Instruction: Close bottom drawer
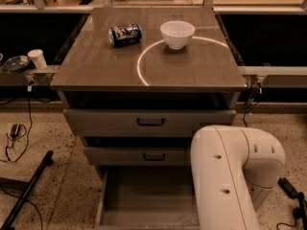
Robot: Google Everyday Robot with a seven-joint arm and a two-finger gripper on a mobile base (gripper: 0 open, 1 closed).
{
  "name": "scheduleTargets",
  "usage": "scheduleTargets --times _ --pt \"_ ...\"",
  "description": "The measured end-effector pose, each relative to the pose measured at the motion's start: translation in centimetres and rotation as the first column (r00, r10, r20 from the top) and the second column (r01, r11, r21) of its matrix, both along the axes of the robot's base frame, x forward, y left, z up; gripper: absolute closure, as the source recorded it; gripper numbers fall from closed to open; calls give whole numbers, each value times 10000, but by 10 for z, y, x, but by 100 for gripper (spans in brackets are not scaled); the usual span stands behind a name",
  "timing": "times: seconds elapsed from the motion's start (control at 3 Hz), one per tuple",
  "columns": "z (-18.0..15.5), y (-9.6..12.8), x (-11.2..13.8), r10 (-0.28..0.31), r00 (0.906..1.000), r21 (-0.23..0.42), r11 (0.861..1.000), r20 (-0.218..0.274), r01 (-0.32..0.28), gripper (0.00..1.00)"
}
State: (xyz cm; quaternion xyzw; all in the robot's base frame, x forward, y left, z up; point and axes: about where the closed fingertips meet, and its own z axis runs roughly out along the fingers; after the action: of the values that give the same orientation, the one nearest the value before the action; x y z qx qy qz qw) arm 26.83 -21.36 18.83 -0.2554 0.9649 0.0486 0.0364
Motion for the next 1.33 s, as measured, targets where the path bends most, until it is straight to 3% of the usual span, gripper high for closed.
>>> scheduleTargets --times 0.33,1.0,1.33 --pt "-19 2 -24 -222 9966 218 9995 -792 240 0" --pt "-22 4 -25 -145 9965 393 9991 -829 178 0" --pt "-30 23 -2 580 9965 946 9941 -604 -521 0"
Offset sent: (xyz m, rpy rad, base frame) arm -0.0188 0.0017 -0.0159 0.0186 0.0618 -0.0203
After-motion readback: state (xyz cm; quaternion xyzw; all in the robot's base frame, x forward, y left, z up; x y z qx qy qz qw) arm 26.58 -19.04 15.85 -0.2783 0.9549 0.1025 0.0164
